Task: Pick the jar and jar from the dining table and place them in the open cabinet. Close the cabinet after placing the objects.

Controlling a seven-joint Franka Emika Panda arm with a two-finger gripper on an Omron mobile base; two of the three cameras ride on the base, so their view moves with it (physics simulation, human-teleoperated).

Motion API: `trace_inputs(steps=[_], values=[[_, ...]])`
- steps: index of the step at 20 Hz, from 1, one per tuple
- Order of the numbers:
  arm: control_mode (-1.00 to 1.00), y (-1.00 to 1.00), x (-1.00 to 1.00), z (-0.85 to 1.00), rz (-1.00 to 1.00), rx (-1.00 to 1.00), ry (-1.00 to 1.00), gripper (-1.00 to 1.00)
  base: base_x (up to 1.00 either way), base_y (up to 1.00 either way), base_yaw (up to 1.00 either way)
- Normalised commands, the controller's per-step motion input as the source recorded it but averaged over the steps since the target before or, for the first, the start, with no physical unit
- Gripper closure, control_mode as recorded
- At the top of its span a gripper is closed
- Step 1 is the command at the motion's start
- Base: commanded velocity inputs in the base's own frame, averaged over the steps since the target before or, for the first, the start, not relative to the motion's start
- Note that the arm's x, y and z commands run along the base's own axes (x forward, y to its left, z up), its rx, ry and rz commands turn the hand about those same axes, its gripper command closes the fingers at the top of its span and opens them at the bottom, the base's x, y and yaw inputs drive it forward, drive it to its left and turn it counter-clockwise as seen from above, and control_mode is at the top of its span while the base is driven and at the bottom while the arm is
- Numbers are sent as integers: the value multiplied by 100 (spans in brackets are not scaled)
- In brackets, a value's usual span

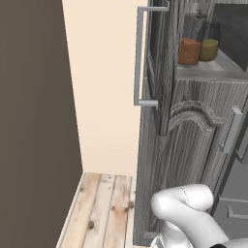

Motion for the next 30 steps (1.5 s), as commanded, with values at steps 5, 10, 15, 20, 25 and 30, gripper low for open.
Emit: trace_inputs(steps=[5,10,15,20,25,30], values=[[-100,35,94,-63,0,0,-19,-100,0,0,0],[-100,-29,22,-10,0,2,-20,-100,0,0,0],[-100,-66,-27,16,-2,11,-26,-100,0,0,0],[-100,-25,-18,3,-1,1,-7,-100,0,0,0],[-100,-7,0,0,0,0,0,-100,0,0,0],[-100,3,-4,0,-10,0,-1,-100,0,0,0]])
